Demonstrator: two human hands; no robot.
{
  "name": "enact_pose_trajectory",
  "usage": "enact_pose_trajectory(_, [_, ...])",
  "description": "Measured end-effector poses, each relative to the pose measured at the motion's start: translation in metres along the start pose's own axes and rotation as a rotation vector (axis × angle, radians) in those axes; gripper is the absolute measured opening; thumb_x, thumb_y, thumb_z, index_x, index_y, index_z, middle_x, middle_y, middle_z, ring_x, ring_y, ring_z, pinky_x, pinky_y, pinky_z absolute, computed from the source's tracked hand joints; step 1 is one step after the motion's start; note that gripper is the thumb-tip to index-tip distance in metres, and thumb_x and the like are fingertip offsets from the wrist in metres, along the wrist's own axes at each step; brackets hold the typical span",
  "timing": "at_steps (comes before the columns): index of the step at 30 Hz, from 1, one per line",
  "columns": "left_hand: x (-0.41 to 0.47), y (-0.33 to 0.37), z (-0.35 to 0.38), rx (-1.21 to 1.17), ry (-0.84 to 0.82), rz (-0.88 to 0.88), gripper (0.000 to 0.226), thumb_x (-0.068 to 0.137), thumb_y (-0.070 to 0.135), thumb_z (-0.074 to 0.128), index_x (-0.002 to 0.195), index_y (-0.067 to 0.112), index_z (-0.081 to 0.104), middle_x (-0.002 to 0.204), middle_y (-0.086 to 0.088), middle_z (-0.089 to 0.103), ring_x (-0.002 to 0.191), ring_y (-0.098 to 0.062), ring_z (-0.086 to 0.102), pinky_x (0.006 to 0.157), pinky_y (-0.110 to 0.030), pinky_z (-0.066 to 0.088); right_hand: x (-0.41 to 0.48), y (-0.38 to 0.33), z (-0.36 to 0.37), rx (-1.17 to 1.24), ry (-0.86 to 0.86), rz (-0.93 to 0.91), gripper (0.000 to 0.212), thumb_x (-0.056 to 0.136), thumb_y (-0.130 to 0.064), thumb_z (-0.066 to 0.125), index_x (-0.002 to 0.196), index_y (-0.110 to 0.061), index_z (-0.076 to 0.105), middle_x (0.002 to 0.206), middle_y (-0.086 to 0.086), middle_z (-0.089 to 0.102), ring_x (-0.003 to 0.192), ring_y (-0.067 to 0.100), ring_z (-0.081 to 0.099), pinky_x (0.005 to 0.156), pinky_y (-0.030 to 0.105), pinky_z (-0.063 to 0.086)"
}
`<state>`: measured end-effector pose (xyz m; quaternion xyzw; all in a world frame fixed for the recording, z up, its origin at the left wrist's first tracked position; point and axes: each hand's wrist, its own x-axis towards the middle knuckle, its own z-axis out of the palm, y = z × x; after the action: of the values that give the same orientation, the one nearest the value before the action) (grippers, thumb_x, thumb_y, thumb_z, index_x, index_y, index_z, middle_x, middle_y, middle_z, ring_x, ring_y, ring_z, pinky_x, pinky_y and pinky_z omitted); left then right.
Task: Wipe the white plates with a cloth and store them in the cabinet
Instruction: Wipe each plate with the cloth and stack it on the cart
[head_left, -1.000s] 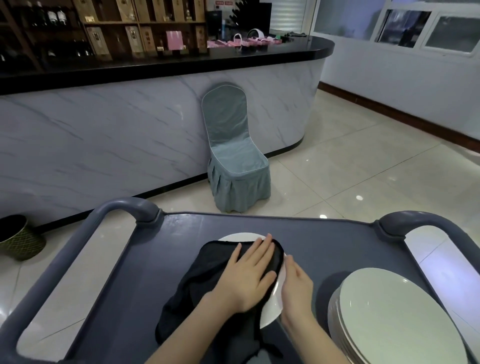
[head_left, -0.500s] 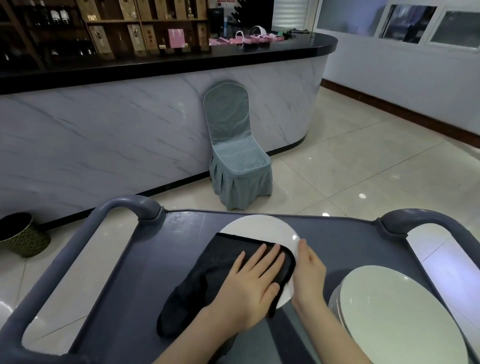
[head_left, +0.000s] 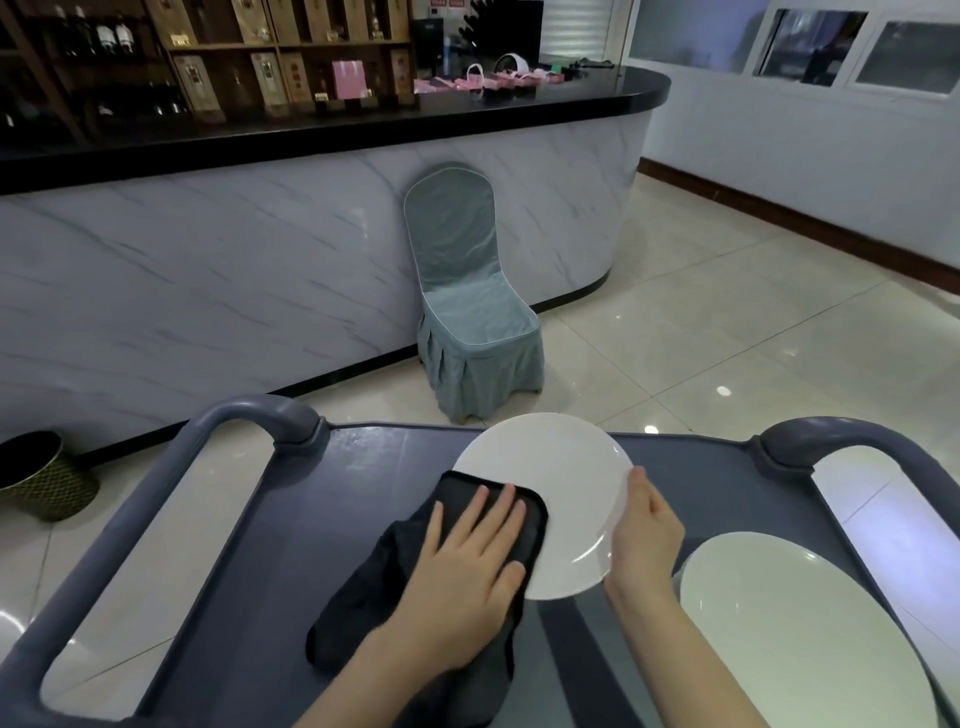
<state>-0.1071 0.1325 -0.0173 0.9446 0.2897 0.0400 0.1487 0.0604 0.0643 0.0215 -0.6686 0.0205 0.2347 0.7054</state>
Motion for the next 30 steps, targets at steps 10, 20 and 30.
enact_pose_trajectory(10, [0.049,0.001,-0.006,-0.003,0.039,0.025,0.060,0.102,0.048,0.019,0.151,0.037,-0.013,0.155,0.023,-0.027,0.144,-0.003,-0.027,0.119,-0.044,-0.014,-0.031,0.037,0.009,-0.113,-0.202,0.046,0.027,0.100,-0.027,0.055,0.090,-0.017,0.078,0.086,0.000,0.077,0.087,0.012,0.071,0.080,0.032,0.055])
enact_pose_trajectory(20, [0.071,-0.039,-0.063,-0.490,0.071,-0.135,0.031,0.077,0.061,0.065,0.088,0.033,0.055,0.085,0.012,0.065,0.081,-0.005,0.059,0.073,-0.030,0.050,-0.007,-0.030,-0.007,-0.505,-0.666,-0.422,0.024,0.095,-0.021,0.064,0.094,-0.043,0.074,0.096,-0.028,0.073,0.090,-0.008,0.066,0.070,0.004,0.045])
enact_pose_trajectory(30, [0.048,-0.036,-0.045,-0.996,0.402,-0.340,0.024,0.090,0.025,0.068,0.073,0.007,0.066,0.068,-0.003,0.069,0.065,-0.008,0.058,0.057,-0.026,0.048,0.007,-0.042,-0.011,-0.339,-0.518,-0.461,0.023,0.096,-0.022,0.063,0.093,-0.041,0.077,0.094,-0.021,0.075,0.085,-0.008,0.066,0.069,0.008,0.048])
